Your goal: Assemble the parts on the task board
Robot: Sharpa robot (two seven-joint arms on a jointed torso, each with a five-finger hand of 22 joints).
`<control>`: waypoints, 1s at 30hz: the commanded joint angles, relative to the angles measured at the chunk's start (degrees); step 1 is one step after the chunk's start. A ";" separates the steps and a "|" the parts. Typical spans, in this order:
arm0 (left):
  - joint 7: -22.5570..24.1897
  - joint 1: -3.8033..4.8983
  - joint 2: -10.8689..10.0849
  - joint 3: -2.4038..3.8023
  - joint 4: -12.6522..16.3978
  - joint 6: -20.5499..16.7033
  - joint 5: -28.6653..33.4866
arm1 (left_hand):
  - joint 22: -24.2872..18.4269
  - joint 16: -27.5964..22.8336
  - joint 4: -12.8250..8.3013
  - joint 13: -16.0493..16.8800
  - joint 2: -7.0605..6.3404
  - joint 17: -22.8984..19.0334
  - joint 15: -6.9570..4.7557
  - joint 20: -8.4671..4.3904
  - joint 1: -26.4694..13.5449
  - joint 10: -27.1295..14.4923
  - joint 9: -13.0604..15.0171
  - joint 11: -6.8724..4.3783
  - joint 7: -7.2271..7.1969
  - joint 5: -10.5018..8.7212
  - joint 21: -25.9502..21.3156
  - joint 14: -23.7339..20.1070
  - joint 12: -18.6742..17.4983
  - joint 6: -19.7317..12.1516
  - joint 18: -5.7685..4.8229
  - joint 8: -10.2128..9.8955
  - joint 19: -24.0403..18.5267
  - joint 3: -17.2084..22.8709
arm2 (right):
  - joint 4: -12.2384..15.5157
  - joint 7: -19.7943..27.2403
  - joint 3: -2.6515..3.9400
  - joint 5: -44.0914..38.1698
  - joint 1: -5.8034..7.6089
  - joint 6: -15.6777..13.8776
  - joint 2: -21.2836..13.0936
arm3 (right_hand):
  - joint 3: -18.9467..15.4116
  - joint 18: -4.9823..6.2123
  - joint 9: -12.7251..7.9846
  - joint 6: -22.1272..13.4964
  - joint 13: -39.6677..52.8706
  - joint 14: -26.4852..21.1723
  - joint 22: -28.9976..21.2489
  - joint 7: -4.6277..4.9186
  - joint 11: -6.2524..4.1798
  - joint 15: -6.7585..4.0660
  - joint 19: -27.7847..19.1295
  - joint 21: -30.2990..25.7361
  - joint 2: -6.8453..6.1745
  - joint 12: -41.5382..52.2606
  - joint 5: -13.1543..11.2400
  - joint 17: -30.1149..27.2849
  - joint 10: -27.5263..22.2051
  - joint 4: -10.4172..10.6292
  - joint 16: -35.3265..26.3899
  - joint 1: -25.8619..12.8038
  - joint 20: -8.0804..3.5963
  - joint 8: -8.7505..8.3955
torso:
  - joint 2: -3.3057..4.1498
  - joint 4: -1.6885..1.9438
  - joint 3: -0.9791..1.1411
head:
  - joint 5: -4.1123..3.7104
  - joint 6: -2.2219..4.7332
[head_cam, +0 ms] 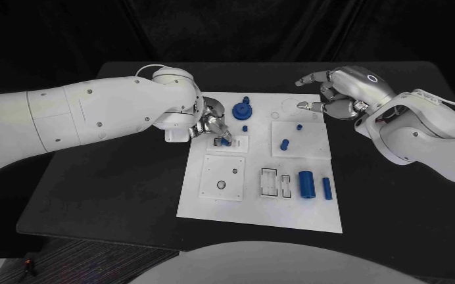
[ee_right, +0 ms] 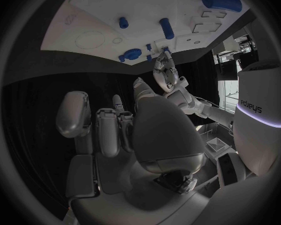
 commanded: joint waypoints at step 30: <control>0.94 -0.71 -0.14 -0.04 -0.01 -1.49 0.96 | 0.33 0.15 0.04 15.05 0.29 15.09 0.05 0.01 -0.70 6.09 -0.34 -0.11 -0.01 0.00 -0.83 5.95 0.15 0.77 -0.22 -1.27 -0.81 0.81 | -0.16 -1.43 0.04 -0.34 -0.66 0.89 -0.24 | 0.06 0.69 -0.12 0.44 10.53 3.99 8.19 -0.02 0.34 0.37 -0.27 -0.34 0.48 -0.26 0.59 8.18 1.73 -0.40 -0.26 0.36 0.03 -0.10 | -0.01 -0.03 0.00 | 0.07 0.00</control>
